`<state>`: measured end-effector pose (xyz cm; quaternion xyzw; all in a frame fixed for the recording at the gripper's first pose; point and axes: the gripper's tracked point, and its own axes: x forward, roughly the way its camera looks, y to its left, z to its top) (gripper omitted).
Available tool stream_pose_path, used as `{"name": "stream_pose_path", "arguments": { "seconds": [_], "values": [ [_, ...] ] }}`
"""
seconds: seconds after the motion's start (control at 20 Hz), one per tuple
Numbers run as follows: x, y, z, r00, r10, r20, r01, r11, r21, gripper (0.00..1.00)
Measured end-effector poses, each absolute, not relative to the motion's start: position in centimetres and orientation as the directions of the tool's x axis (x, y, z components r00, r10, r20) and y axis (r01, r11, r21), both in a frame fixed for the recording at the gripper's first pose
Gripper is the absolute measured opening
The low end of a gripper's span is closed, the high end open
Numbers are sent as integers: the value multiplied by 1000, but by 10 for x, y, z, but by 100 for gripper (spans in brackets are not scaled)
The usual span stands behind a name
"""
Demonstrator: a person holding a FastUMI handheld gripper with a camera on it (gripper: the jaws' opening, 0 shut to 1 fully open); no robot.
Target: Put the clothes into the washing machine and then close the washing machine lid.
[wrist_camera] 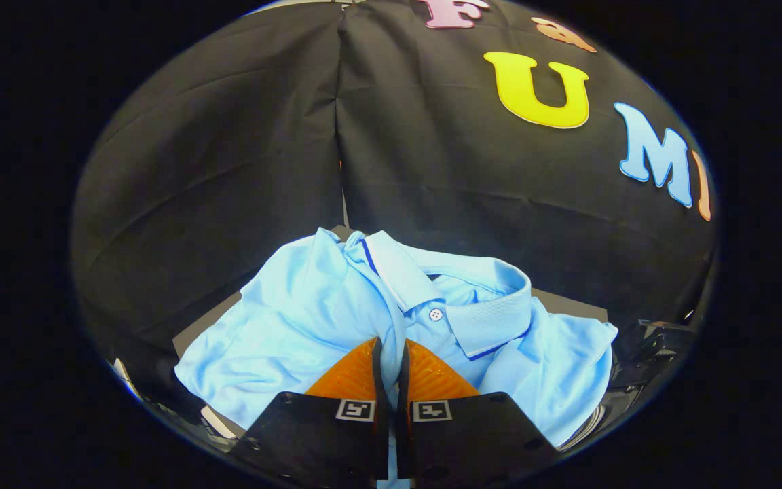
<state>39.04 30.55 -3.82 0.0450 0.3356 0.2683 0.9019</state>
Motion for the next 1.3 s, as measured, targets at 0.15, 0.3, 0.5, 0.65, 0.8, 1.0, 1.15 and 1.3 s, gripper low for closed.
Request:
{"name": "stream_pose_path", "arguments": {
  "seconds": [0.15,0.3,0.5,0.65,0.8,1.0,1.15,1.3],
  "values": [
    [389,304,-17,634,563,-529,-440,826,352,6],
    [393,295,8,653,588,-477,-435,807,400,6],
    [394,281,59,692,615,-378,-452,778,437,6],
    [389,273,98,714,627,-313,-473,760,446,6],
    [386,255,140,745,622,-242,-498,759,420,6],
    [380,235,169,769,610,-192,-512,767,386,6],
    [379,221,172,777,598,-198,-502,777,380,6],
    [383,195,171,798,566,-209,-471,801,371,6]
  ]
}}
